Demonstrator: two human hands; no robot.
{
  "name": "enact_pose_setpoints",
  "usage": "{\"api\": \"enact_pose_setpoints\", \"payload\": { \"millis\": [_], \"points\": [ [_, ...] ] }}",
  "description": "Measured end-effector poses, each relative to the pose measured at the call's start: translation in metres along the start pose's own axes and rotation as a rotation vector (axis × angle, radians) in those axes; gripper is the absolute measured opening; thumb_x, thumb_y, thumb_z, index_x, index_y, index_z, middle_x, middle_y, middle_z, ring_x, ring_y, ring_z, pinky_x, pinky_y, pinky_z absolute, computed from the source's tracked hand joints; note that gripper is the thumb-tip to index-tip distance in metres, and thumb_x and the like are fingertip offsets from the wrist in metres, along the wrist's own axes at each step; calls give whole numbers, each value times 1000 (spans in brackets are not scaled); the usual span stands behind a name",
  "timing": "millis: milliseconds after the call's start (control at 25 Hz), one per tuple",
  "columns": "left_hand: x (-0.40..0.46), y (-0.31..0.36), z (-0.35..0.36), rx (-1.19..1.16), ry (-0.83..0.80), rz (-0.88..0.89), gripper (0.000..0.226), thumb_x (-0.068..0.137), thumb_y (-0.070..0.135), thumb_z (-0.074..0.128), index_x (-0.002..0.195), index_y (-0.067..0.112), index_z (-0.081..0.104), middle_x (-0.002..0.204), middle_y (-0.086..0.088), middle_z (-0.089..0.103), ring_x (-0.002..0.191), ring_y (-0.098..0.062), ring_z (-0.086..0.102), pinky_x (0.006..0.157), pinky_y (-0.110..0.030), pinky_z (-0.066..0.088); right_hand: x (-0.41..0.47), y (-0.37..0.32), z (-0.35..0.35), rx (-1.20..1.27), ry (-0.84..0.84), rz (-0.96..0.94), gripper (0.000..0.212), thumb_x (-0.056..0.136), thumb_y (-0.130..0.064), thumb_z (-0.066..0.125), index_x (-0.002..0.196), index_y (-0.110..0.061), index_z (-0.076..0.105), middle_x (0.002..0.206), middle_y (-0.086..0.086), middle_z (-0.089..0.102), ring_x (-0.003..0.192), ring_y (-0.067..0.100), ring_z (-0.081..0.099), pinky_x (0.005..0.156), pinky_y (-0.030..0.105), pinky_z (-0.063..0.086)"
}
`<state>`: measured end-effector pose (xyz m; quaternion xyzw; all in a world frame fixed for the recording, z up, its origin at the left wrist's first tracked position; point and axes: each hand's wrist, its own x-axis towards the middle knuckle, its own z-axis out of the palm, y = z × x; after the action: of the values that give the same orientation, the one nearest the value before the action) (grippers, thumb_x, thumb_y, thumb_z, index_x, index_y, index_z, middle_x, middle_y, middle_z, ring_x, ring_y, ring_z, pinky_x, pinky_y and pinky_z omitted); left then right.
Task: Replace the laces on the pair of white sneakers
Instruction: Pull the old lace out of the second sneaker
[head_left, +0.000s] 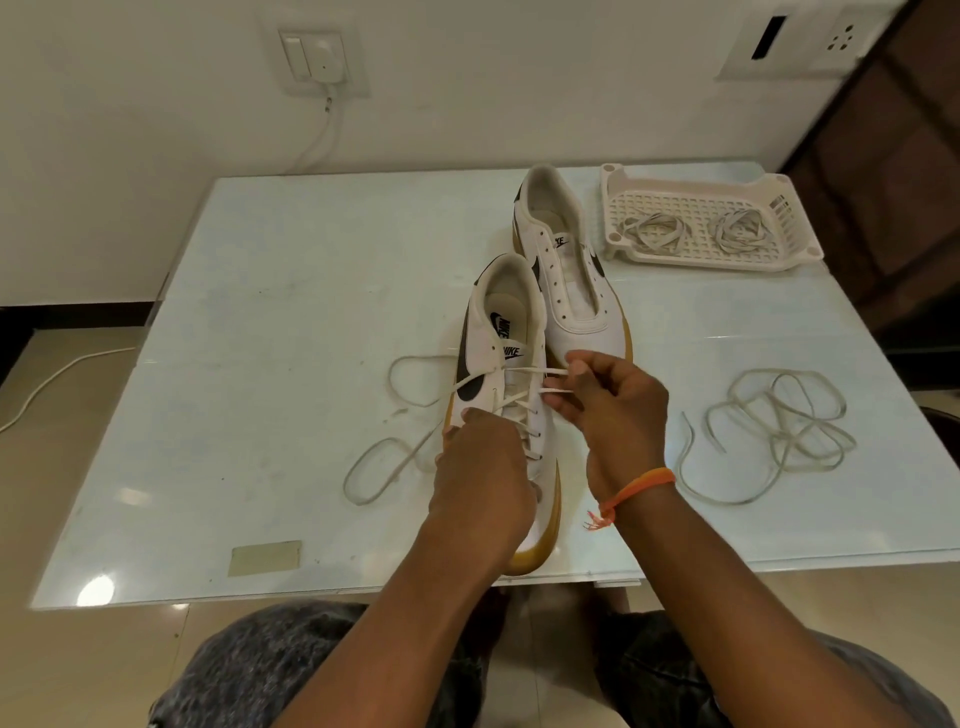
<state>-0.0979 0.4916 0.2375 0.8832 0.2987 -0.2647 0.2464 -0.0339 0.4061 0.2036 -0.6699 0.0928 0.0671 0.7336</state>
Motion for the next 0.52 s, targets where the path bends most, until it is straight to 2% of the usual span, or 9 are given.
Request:
{"api": "enact_pose_setpoints", "payload": {
  "millis": [40,80,120,240,280,360,440,480,520],
  "points": [
    [0,-1,0,5,13,13,77,80,40,77,141,14,38,137,-6,51,120,-24,56,101,-31,48,1,0,0,96,0,106,13,94,-5,58,97,-12,68,96,13,71,85,23,72,68,27,60],
    [1,-1,1,-4,18,11,76,79,39,78,140,15,39,136,-6,52,119,-24,57,101,-32,48,1,0,1,79,-17,111,14,95,-6,57,102,-12,67,98,14,70,86,23,72,68,26,59],
    [3,-1,2,-18,16,-3,78,79,38,78,141,14,37,136,-7,52,119,-25,57,101,-33,48,1,-1,1,-29,-44,13,17,95,-8,58,110,-13,66,100,11,68,86,22,71,68,26,59],
    [11,0,6,-36,2,-70,88,79,36,78,146,10,27,139,-11,49,122,-29,54,101,-36,49,6,1,2,-620,-149,-576,38,90,-22,67,127,-19,60,106,3,59,87,11,62,72,23,56],
    [13,1,6,-38,-1,-86,91,79,36,78,147,9,25,139,-12,48,122,-30,53,101,-37,49,8,5,2,-751,-169,-723,35,89,-21,69,123,-15,65,102,4,61,82,10,59,69,24,56],
    [15,1,6,-46,-14,-110,94,78,38,79,147,8,23,139,-14,48,122,-31,53,100,-38,49,9,11,4,-849,-179,-895,16,86,-14,68,99,-8,74,82,8,67,68,15,61,59,27,54],
    [15,1,6,-47,-20,-113,95,76,38,80,146,7,24,138,-15,49,122,-32,54,100,-40,49,7,13,6,-887,-162,-932,8,86,-8,64,84,-7,72,75,8,66,64,18,61,57,24,47],
    [14,0,6,-49,-18,-107,95,76,37,81,146,6,25,138,-16,49,121,-33,54,100,-40,50,5,13,7,-875,-143,-874,10,88,-5,63,82,-9,69,77,7,66,67,17,61,59,25,49],
    [13,0,7,-56,-13,-99,94,76,36,81,146,5,25,138,-16,49,121,-33,54,99,-41,50,5,11,6,-784,-93,-740,14,91,-4,59,82,-13,64,82,6,66,71,15,63,63,29,54]
  ]
}}
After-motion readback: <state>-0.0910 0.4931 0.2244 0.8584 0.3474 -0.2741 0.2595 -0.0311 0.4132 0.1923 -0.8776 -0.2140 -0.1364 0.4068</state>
